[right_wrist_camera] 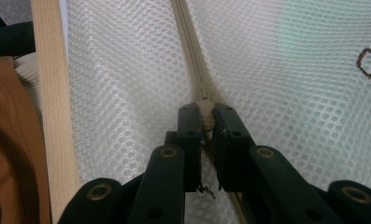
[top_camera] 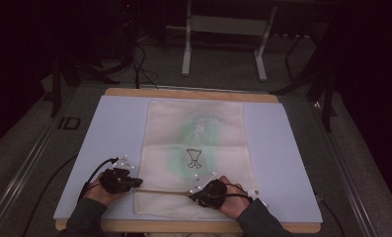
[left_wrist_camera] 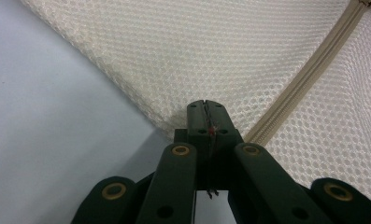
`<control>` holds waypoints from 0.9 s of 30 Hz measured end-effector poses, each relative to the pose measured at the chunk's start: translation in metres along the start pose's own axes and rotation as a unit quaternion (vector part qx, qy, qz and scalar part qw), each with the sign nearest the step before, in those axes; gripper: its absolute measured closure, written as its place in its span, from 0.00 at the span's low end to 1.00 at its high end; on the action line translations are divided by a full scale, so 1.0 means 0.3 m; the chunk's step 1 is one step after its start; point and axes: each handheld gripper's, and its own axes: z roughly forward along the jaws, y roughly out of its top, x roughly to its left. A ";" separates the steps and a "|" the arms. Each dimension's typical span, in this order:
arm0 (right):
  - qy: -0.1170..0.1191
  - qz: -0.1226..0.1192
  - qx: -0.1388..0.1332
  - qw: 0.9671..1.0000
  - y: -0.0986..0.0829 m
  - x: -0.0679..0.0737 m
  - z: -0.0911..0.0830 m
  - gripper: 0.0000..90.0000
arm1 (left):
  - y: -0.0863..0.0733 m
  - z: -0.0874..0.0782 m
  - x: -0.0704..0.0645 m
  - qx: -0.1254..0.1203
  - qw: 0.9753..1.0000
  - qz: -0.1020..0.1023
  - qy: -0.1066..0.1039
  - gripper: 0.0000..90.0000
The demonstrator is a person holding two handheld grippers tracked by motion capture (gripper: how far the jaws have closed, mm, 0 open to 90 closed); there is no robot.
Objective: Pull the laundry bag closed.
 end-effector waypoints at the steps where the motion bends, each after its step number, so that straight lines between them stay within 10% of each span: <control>1: 0.000 0.002 -0.002 1.000 -0.002 0.000 -0.001 0.91 | 0.000 0.000 0.000 0.000 1.000 0.000 0.000 1.00; 27: -0.009 0.014 0.000 1.000 -0.053 -0.007 -0.036 0.91 | 0.000 0.000 0.001 0.000 1.000 -0.001 -0.001 1.00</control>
